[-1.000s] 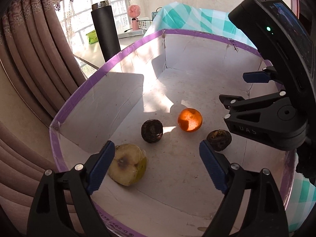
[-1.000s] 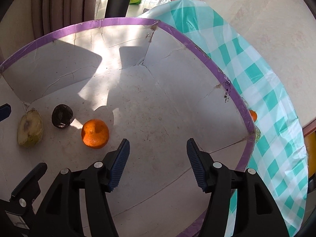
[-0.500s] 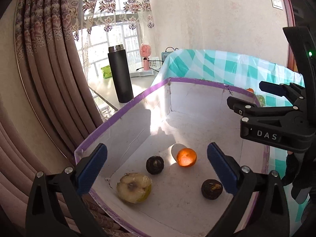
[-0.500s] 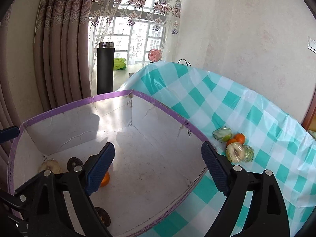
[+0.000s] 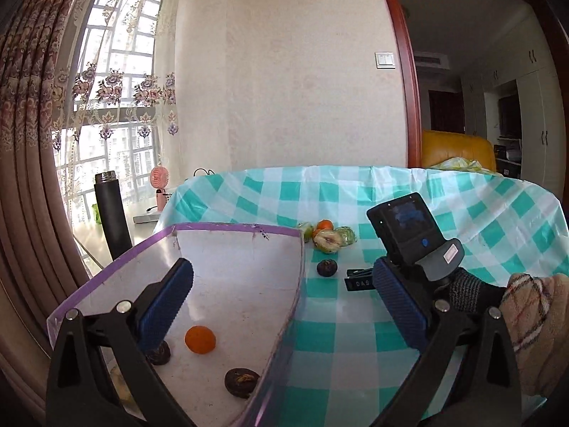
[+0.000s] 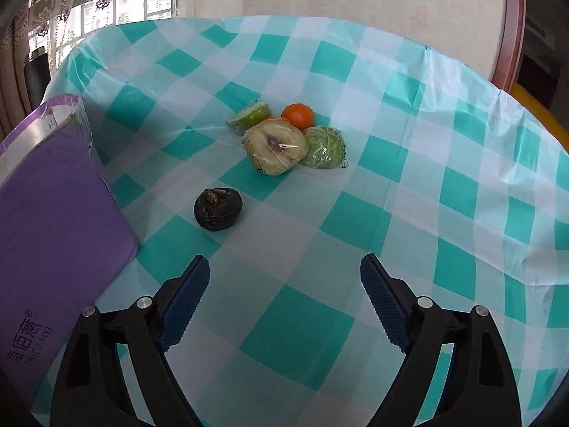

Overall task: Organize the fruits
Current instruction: 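Move both open grippers back to the remaining fruit on the table, then grasp the last water chestnut with the right gripper while the left gripper grasps a wrapped pear half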

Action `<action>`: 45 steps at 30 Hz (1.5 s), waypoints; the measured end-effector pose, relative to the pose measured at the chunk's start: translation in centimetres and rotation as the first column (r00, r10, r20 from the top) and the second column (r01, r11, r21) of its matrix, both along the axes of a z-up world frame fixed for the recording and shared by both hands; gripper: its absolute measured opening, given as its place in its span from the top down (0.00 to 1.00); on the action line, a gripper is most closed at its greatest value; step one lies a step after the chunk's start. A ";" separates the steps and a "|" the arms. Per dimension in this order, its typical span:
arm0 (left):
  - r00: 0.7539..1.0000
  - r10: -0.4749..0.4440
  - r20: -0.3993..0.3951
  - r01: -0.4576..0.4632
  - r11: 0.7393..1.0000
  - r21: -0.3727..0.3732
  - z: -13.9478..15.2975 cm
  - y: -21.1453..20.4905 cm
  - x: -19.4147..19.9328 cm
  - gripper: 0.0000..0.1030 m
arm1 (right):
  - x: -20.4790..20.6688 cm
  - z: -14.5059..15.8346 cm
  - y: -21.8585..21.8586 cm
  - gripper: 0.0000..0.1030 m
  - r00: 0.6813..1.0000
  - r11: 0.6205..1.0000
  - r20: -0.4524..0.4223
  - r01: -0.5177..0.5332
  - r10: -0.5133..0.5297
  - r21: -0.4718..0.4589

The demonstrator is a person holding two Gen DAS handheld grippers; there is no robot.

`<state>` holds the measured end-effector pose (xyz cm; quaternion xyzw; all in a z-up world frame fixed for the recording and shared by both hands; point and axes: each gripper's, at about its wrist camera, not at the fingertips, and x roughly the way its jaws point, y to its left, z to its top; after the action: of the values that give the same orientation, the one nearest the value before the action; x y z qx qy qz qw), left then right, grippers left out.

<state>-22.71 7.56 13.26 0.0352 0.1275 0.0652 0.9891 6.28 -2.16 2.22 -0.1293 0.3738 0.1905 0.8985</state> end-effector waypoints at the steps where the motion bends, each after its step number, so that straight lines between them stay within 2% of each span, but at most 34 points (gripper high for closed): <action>1: 1.000 -0.020 -0.002 0.020 0.999 0.028 -0.2 -0.7 0.0 0.02 | 0.5 -0.4 0.7 0.20 1.000 1.000 -0.016 -0.018 0.018 -0.010; 4: 0.998 -0.060 -0.022 0.062 0.995 0.075 -0.9 -2.3 0.3 0.02 | 1.5 -1.0 2.9 0.23 0.997 0.998 -0.042 -0.061 0.060 -0.035; 9: 0.993 -0.085 -0.081 0.089 0.995 0.051 -1.9 -2.7 1.5 0.02 | 4.0 -1.7 6.1 0.28 0.993 0.993 -0.074 -0.097 0.092 -0.070; 11: 0.991 -0.089 -0.100 0.095 0.994 0.053 -2.1 -3.2 1.7 0.02 | 4.6 -1.7 6.5 0.39 0.990 0.992 -0.086 -0.113 0.109 -0.048; 12: 0.990 -0.091 -0.107 0.098 0.993 0.061 -2.1 -3.6 1.9 0.02 | 4.7 -1.7 6.5 0.53 0.988 0.992 -0.097 -0.123 0.120 -0.027; 13: 0.989 -0.094 -0.111 0.103 0.992 0.073 -2.2 -4.0 2.1 0.02 | 4.6 -1.6 6.2 0.63 0.987 0.992 -0.103 -0.126 0.124 -0.010; 14: 0.989 -0.099 -0.113 0.109 0.990 0.085 -2.1 -4.5 2.2 0.02 | 4.5 -1.6 5.8 0.62 0.987 0.993 -0.106 -0.121 0.121 0.004; 18: 0.977 -0.157 -0.143 0.173 0.979 0.104 -2.5 -6.8 3.2 0.02 | 4.1 -1.4 2.2 0.62 0.990 0.995 -0.127 -0.053 0.063 0.083; 22: 0.949 -0.247 -0.196 0.268 0.960 0.087 -3.5 -9.6 5.7 0.02 | 4.8 -0.7 -3.7 0.62 0.993 0.988 -0.095 0.089 -0.077 0.123; 24: 0.931 -0.279 -0.236 0.299 0.952 0.057 -4.1 -10.8 8.0 0.02 | 5.5 -0.6 -7.0 0.62 0.983 0.975 -0.096 0.171 -0.158 0.143; 26: 0.912 -0.301 -0.280 0.310 0.951 -0.013 -4.7 -11.2 11.1 0.02 | 6.1 -0.6 -10.0 0.62 0.967 0.956 -0.100 0.248 -0.235 0.156; 28: 0.904 -0.280 -0.325 0.266 0.960 -0.086 -5.3 -11.1 14.8 0.02 | 6.4 -0.6 -12.9 0.62 0.949 0.933 -0.105 0.312 -0.297 0.180; 31: 0.899 -0.191 -0.395 0.135 0.977 -0.166 -6.6 -9.9 21.0 0.02 | 7.1 -1.1 -16.9 0.62 0.921 0.885 -0.159 0.387 -0.357 0.259; 34: 0.887 -0.097 -0.451 0.008 0.981 -0.195 -8.4 -8.5 27.0 0.02 | 7.1 -1.7 -19.4 0.62 0.904 0.824 -0.222 0.425 -0.366 0.374; 35: 0.883 -0.053 -0.466 -0.040 0.982 -0.187 -9.0 -7.9 28.8 0.02 | 7.0 -1.7 -19.5 0.62 0.904 0.820 -0.222 0.426 -0.366 0.381; 38: 0.869 0.076 -0.490 -0.159 0.979 -0.130 -10.6 -6.1 33.7 0.02 | 6.9 -1.5 -18.8 0.62 0.918 0.840 -0.209 0.393 -0.337 0.374; 40: 0.853 0.098 -0.512 -0.192 0.972 -0.134 -11.1 -4.7 36.5 0.04 | 6.9 -1.6 -18.8 0.62 0.922 0.841 -0.213 0.383 -0.323 0.382; 41: 0.854 0.108 -0.509 -0.207 0.968 -0.142 -11.0 -4.3 37.5 0.04 | 7.0 -1.6 -18.7 0.62 0.922 0.839 -0.216 0.382 -0.320 0.387; 42: 0.858 0.129 -0.497 -0.221 0.967 -0.131 -10.8 -4.2 38.3 0.04 | 7.1 -1.6 -18.6 0.62 0.923 0.839 -0.218 0.381 -0.317 0.390; 45: 0.836 0.159 -0.524 -0.230 0.971 -0.071 -11.2 -4.4 41.3 0.04 | 7.2 -1.5 -18.5 0.62 0.927 0.844 -0.217 0.369 -0.306 0.388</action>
<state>18.55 3.16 2.10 -0.0267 0.3942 0.1452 0.9071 13.43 -20.65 0.72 0.1505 0.4057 0.1143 0.8943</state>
